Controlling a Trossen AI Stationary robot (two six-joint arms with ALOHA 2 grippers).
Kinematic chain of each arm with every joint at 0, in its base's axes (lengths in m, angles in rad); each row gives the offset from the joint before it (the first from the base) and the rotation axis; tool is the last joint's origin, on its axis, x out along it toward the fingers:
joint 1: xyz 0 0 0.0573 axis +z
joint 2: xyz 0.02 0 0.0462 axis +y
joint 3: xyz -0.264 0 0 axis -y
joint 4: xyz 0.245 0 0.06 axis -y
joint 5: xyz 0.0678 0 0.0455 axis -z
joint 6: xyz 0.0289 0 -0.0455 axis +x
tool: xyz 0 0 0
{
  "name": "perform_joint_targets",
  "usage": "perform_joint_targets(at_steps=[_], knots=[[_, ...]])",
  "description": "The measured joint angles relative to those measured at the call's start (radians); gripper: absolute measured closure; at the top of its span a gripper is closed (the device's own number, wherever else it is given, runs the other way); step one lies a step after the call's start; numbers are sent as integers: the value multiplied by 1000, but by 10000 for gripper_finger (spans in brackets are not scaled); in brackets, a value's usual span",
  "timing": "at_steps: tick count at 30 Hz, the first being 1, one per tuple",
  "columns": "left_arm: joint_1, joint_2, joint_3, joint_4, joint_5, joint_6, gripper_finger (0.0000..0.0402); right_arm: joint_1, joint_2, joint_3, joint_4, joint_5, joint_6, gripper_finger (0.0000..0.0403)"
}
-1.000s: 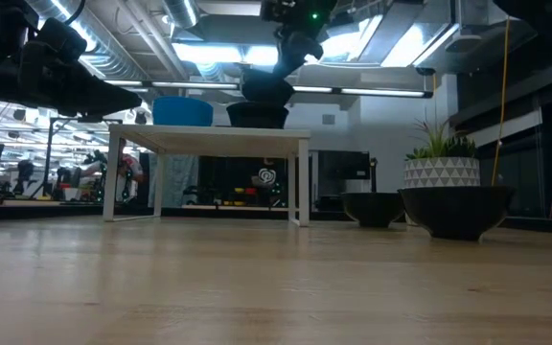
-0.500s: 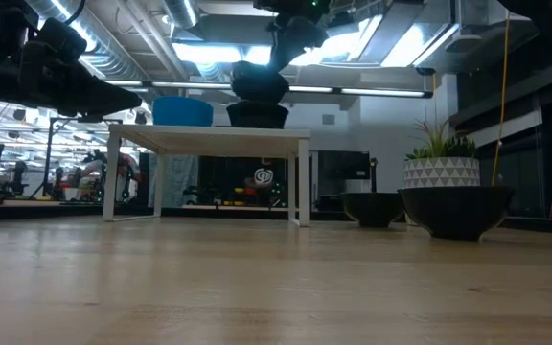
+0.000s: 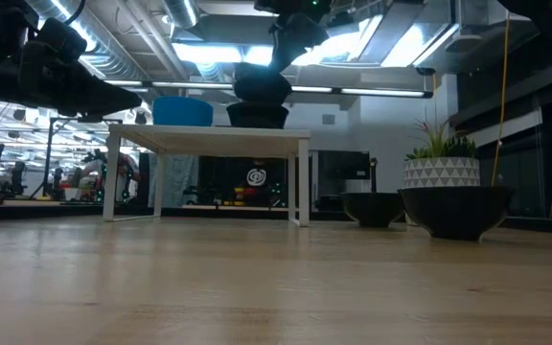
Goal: Pick & Place Mini bowls
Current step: Stack the patterned black bowl on the patterned black bowl on the shelf
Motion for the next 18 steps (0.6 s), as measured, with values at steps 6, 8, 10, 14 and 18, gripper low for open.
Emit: perform_joint_targets(at_steps=[6,8,10,14,18], knots=[[0,0,0,0,0,0,315,0,0,0,0,-34,16,391],[0,0,0,0,0,0,315,0,0,0,1,-33,16,391],[0,0,0,0,0,0,315,-2,0,0,1,-34,15,391],[0,0,0,0,0,0,315,-13,0,0,1,-19,12,391],[0,0,0,0,0,0,315,-27,5,0,2,-6,12,391]])
